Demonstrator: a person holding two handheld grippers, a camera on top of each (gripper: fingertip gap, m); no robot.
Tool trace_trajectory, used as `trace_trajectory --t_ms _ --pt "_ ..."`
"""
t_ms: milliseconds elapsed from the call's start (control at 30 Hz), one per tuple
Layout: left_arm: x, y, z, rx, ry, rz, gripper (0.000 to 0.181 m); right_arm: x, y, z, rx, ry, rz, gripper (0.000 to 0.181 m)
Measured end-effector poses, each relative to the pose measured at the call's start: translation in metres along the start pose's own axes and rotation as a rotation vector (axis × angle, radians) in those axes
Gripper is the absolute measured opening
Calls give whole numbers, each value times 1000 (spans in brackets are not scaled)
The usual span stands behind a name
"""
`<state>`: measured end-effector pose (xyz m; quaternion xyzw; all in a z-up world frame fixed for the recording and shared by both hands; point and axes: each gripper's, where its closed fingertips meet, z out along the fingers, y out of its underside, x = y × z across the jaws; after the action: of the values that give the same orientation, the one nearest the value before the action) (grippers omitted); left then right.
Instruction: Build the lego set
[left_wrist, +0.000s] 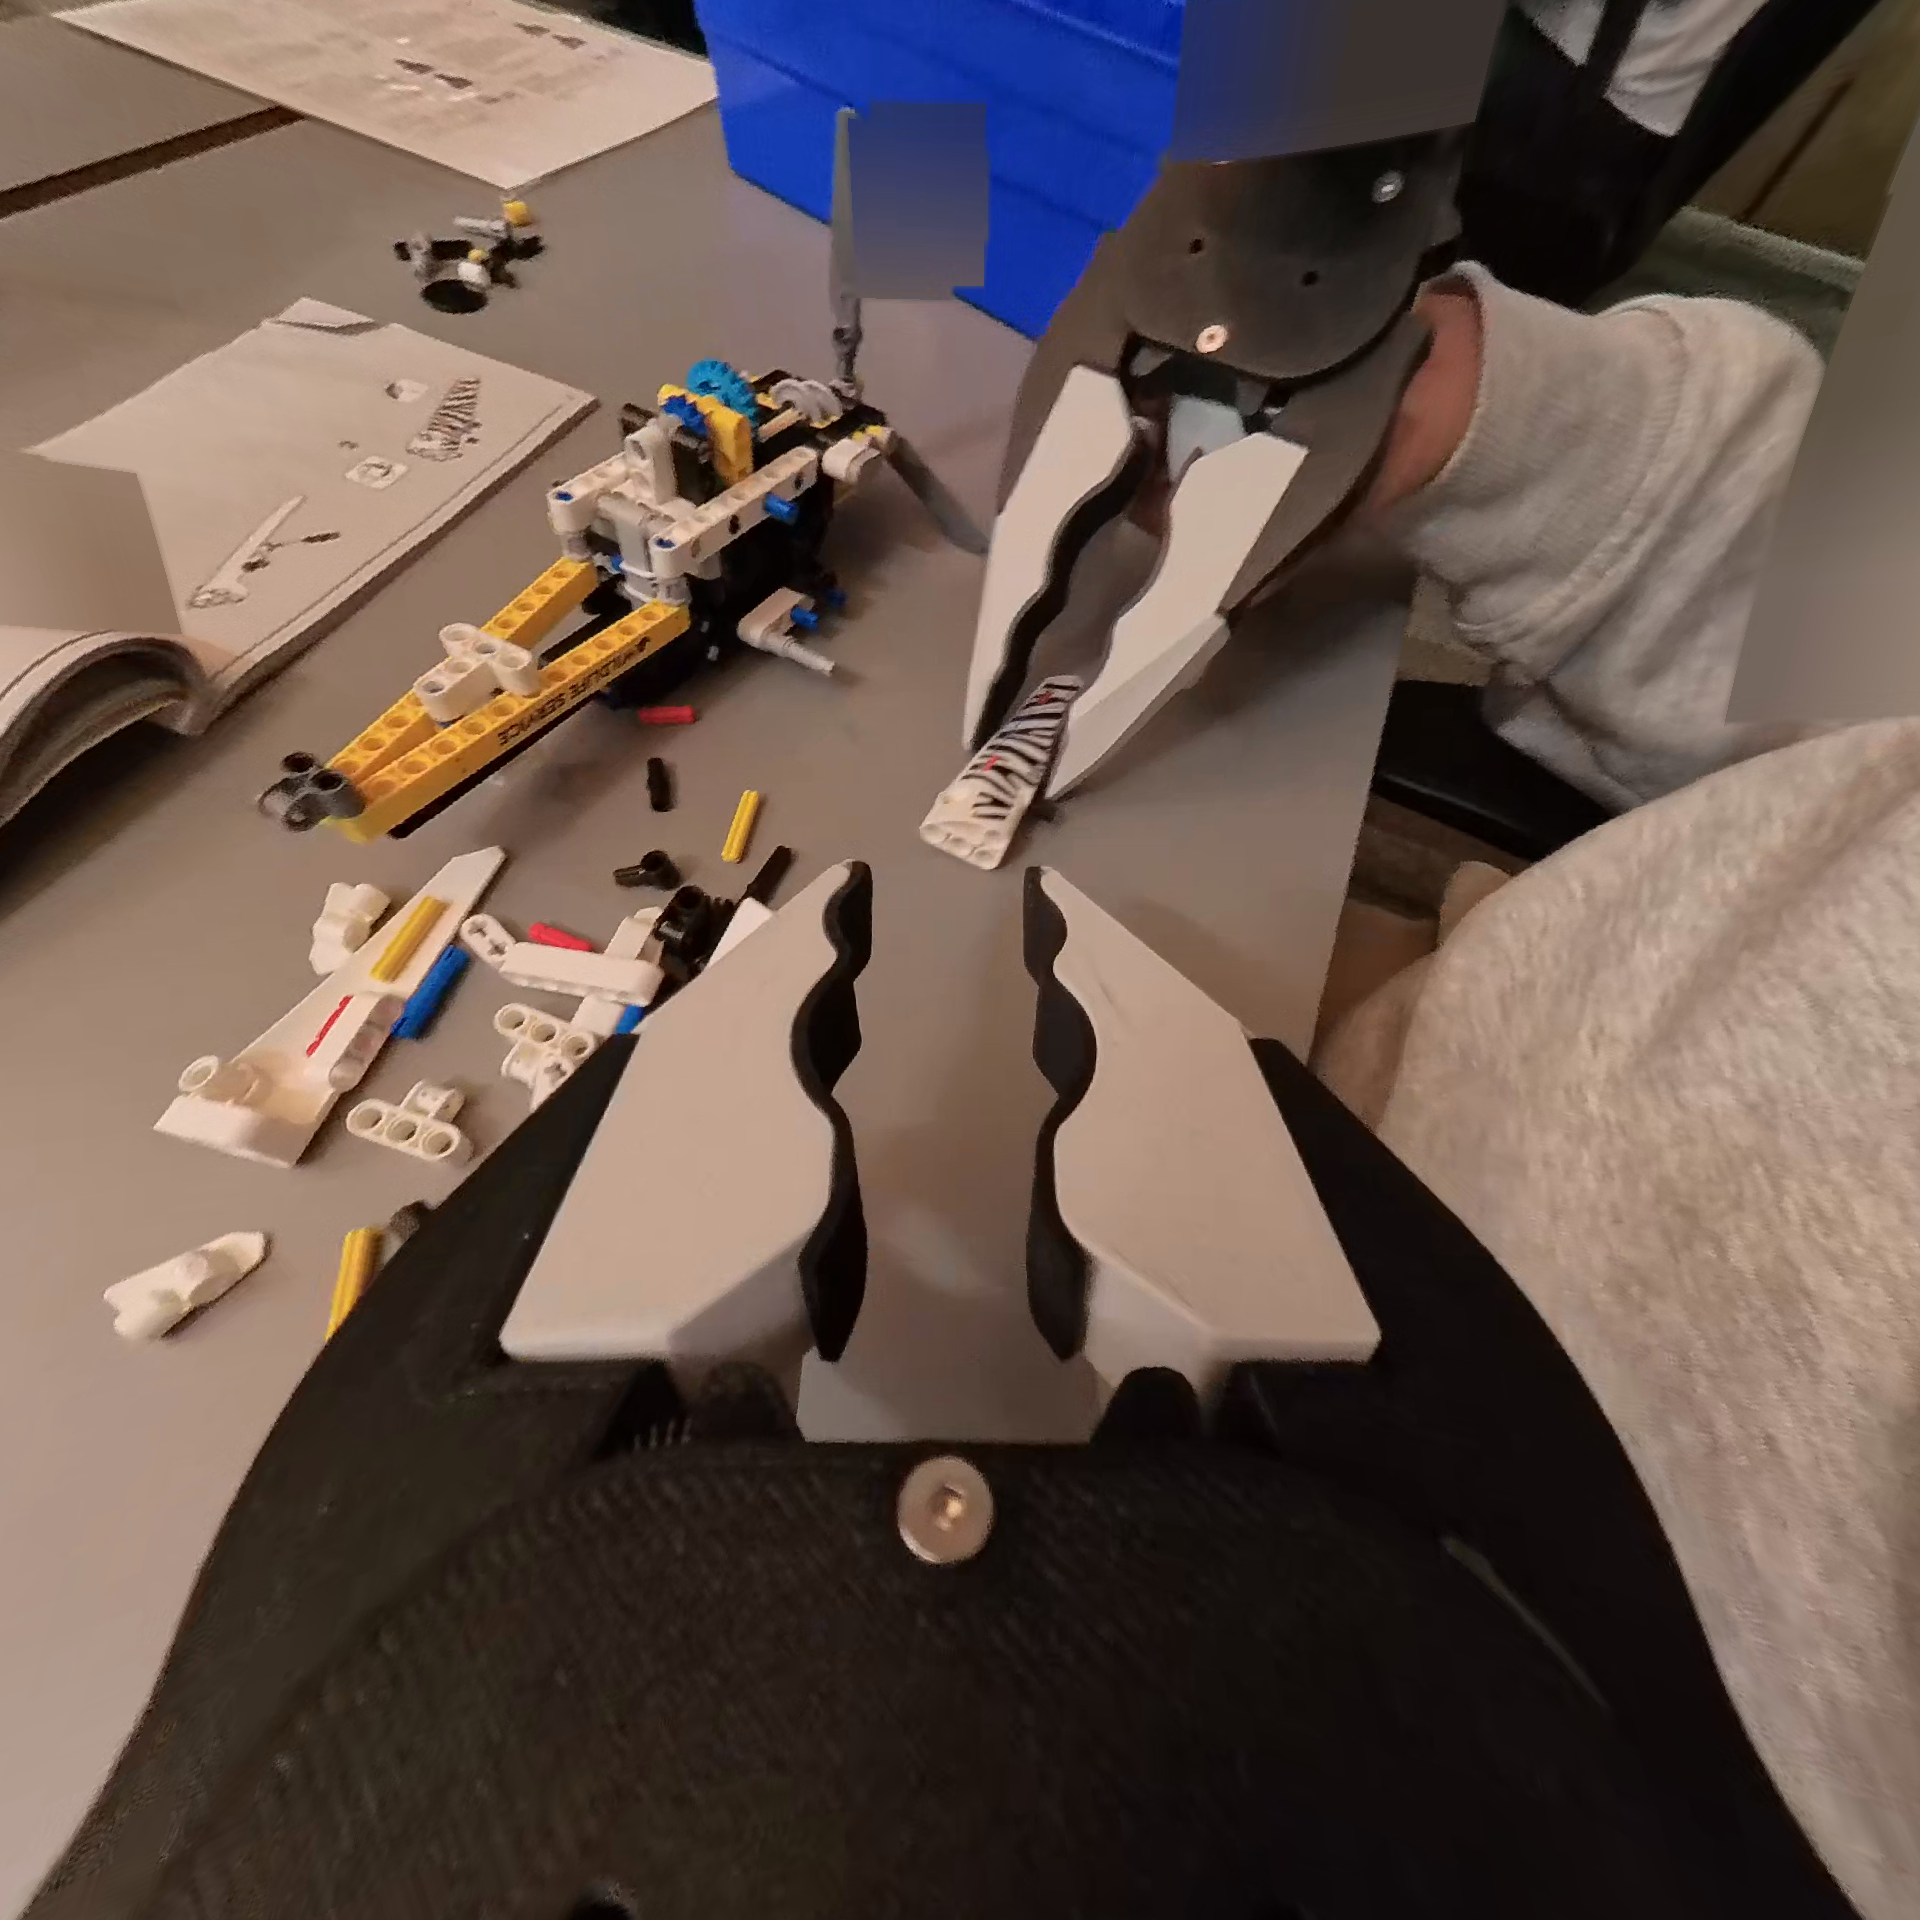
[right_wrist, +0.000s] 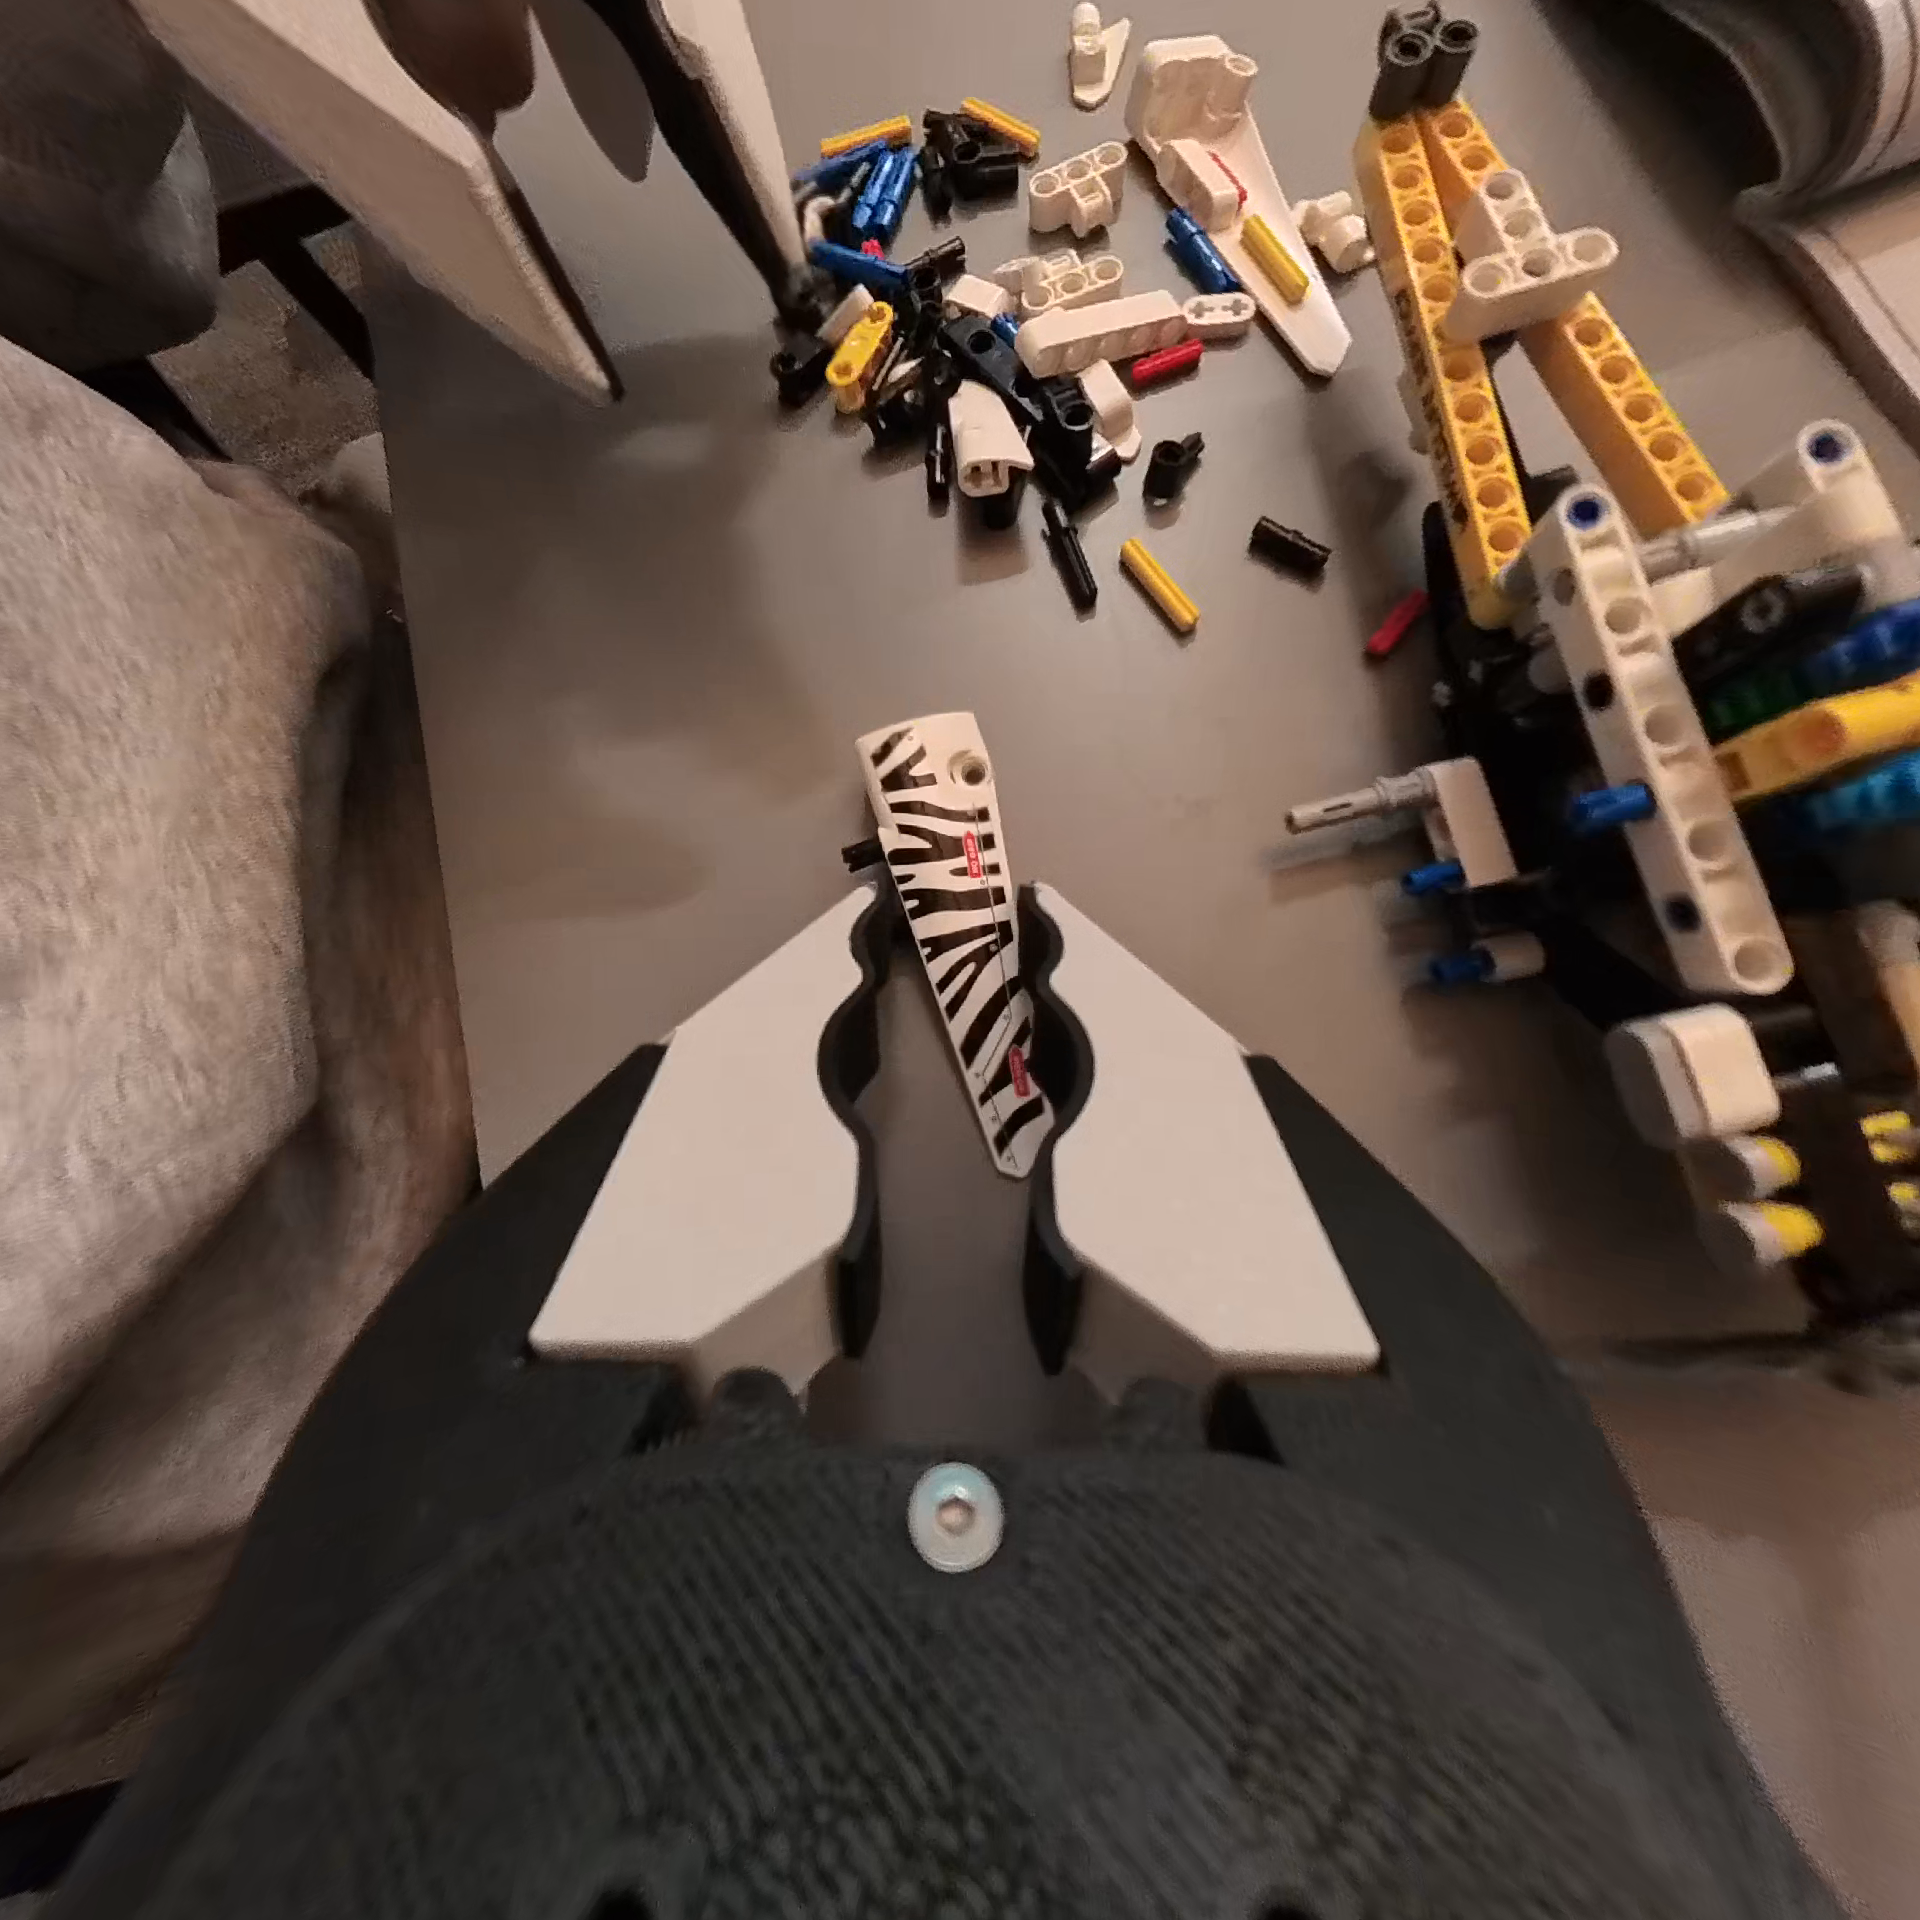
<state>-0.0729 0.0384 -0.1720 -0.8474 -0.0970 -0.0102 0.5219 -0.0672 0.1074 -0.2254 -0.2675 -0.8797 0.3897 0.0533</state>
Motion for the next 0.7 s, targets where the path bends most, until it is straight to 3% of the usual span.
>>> trace_trajectory --t_ms 367,600,700 --pt "-15 -4 -2 28 -69 -64 30 11 14 -21 15 90 60 24" --pt "-18 -7 14 11 -96 -66 38 10 -29 -30 247 152 94 38" --pt "-28 -4 17 -14 -158 -59 40 13 -38 -26 279 189 92 39"
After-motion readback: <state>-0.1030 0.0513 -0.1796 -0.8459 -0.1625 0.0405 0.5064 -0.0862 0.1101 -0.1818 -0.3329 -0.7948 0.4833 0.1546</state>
